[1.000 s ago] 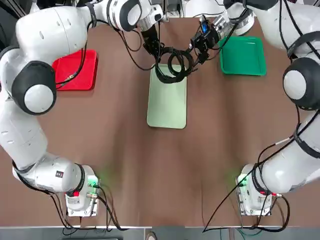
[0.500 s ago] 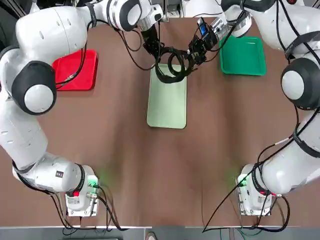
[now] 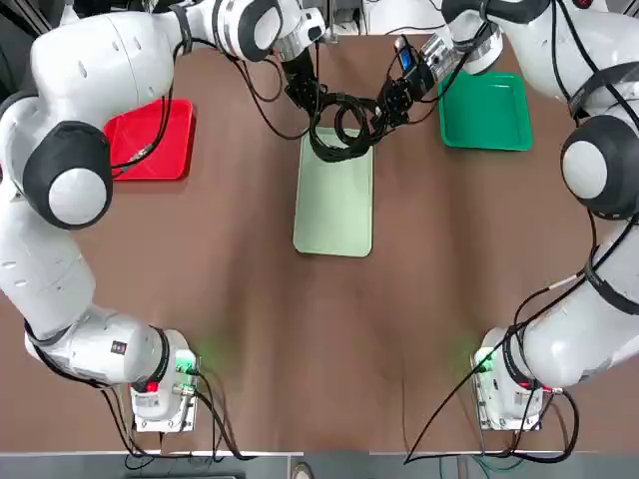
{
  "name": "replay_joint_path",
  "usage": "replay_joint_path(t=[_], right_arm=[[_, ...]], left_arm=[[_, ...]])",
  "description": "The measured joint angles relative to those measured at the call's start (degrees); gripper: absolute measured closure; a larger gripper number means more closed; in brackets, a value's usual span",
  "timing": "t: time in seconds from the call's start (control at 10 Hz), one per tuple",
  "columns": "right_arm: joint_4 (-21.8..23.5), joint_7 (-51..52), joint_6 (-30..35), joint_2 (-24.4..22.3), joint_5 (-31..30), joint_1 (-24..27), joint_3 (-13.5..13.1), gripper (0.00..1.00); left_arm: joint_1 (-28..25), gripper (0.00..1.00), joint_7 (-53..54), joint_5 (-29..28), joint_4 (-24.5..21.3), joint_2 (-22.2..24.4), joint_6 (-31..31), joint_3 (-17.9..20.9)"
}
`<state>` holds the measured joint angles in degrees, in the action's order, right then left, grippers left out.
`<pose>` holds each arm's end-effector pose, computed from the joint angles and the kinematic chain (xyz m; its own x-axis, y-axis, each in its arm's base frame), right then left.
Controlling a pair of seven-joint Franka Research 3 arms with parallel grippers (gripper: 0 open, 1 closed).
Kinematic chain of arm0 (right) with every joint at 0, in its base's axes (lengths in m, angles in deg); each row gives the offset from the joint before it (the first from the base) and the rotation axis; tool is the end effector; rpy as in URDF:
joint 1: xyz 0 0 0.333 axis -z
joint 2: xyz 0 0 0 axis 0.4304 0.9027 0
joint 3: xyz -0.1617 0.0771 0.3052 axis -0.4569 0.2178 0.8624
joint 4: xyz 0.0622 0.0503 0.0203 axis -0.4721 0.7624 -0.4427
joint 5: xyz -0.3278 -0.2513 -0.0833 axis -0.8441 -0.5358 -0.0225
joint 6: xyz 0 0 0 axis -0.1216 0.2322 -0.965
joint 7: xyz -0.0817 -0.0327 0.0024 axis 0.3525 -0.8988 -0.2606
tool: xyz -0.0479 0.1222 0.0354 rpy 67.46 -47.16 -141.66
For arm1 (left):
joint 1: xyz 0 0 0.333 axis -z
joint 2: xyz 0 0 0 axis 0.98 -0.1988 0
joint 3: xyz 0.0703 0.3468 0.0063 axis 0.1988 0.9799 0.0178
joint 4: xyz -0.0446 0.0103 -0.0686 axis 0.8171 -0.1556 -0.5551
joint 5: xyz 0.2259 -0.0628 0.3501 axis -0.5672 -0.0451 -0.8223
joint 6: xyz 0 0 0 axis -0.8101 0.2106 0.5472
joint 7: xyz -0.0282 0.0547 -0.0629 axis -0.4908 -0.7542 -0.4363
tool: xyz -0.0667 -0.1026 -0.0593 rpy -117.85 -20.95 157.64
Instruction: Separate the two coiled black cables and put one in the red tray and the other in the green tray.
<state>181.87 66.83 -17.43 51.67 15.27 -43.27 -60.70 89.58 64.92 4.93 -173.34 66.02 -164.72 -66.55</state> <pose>0.5650 0.3023 0.3401 0.8898 0.3409 -0.3034 -0.0995 -0.5038 -0.8581 0.5329 -0.4646 0.4263 0.8912 -0.4534 -0.0139 -0.4222 -0.8401 0.3406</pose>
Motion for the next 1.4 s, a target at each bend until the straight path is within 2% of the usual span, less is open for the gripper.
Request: replay_joint_path(t=[0.4,0.7,1.0,1.2,1.4], right_arm=[[-0.1,0.0,1.6,0.0,-2.2,2.2,-0.6,0.87],[-1.1,0.8,2.7,0.1,-13.2,9.1,-1.0,0.88],[-7.0,6.8,5.9,4.2,-24.7,18.2,-1.4,0.88],[-13.4,10.5,5.4,9.4,-31.4,23.0,-1.5,0.88],[-19.0,11.6,3.0,14.2,-34.8,26.5,-1.6,0.88]], left_arm=[[0.1,0.88,-0.5,0.4,0.2,0.0,0.0,-0.1],[-0.7,0.88,0.1,0.3,0.3,1.7,4.7,1.4],[-1.8,0.88,2.9,0.3,0.2,4.8,8.6,7.9],[-1.9,0.89,3.4,0.2,-0.3,6.4,9.6,14.8],[-2.1,0.89,6.8,-1.3,-1.2,7.8,9.6,22.1]])
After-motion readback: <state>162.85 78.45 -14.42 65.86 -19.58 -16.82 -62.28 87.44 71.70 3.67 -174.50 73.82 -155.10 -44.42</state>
